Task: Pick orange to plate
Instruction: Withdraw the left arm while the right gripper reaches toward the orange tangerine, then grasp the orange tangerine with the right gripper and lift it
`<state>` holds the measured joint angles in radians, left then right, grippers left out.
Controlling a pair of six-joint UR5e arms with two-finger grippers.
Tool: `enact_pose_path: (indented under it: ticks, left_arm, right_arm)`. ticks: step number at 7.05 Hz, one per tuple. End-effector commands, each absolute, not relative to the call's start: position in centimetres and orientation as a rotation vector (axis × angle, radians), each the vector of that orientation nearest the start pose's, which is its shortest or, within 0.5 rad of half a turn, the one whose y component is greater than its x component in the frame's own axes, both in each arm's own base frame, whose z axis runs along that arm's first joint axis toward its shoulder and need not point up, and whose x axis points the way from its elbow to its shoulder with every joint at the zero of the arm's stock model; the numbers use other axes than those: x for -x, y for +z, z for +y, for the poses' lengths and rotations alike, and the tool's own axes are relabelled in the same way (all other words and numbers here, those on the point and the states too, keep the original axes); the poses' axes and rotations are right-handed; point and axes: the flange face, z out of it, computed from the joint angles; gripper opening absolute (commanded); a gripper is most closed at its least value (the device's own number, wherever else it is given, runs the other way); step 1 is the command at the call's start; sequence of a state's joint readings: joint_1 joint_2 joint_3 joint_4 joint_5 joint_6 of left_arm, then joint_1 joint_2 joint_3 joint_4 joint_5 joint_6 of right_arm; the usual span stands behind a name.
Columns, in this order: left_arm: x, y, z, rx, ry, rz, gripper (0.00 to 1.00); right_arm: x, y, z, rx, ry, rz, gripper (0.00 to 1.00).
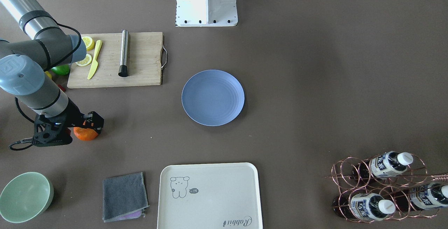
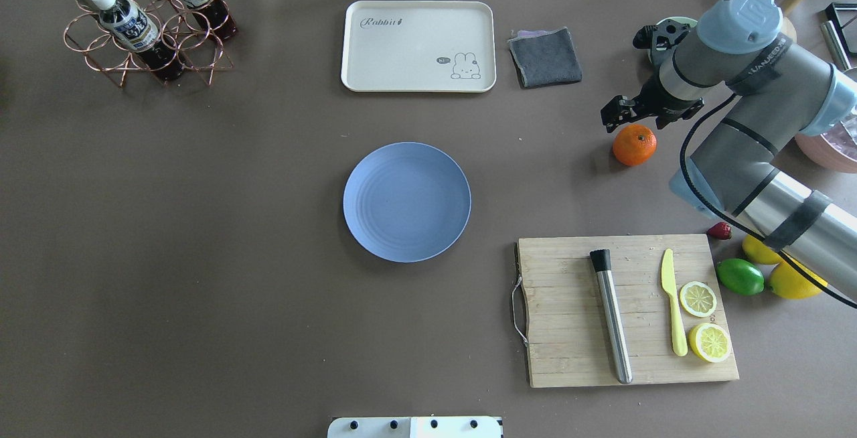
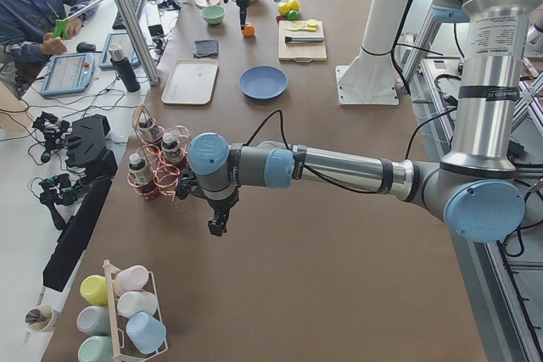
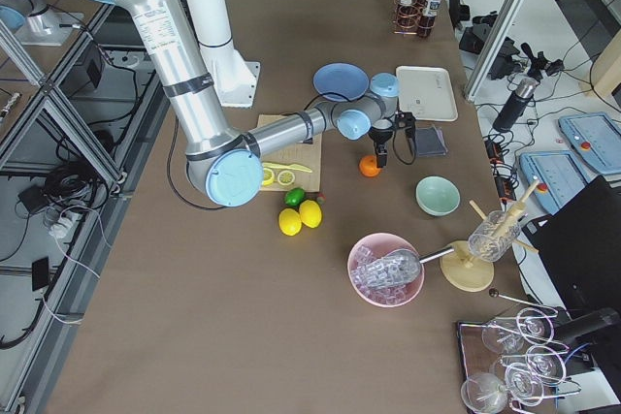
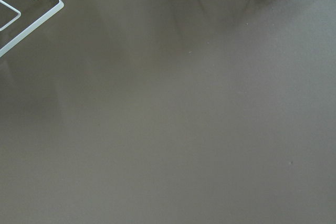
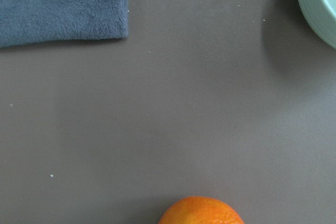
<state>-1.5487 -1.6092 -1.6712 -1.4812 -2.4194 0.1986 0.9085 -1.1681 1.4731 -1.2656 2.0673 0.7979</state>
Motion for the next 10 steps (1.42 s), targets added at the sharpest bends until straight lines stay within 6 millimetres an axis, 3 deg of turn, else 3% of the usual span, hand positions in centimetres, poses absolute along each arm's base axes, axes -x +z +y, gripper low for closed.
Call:
enact_pose_path:
  ticks: [1, 4, 5, 6, 7, 8, 10]
  left_arm:
    - [4.8, 59.6, -50.7, -0.121, 0.229, 0.843, 0.98]
    - [4.7, 60.2, -50.1, -0.111, 0.229, 0.845, 0.98]
    - [4.7, 60.2, -50.1, -0.111, 0.229, 0.845, 0.98]
    - [4.7, 60.1, -50.1, -0.113, 0.229, 0.845, 0.98]
    - [4.7, 60.1, -50.1, -0.113, 0.229, 0.845, 0.98]
    - [4.7, 60.3, -50.1, -0.110, 0.228, 0.845, 0.98]
    - [4.7, 60.3, -50.0, -0.110, 0.228, 0.845, 0.98]
  right_arm:
    - [35.6, 46.7, -57.8, -0.115, -0.030, -0.723, 0.99]
    - [36.8, 47.4, -56.9, -0.110, -0.044, -0.707, 0.95]
    - [37.0, 47.2, -56.8, -0.120, -0.044, -0.710, 0.82]
    - [37.1, 47.3, -56.4, -0.141, -0.048, -0.735, 0.49]
    - [37.3, 46.0, -56.3, -0.164, -0.057, -0.765, 0.00]
    - [38.0, 42.6, -56.3, -0.187, -0.068, -0.798, 0.00]
    - [40.2, 29.8, -56.2, -0.082, 0.044, -0.774, 0.00]
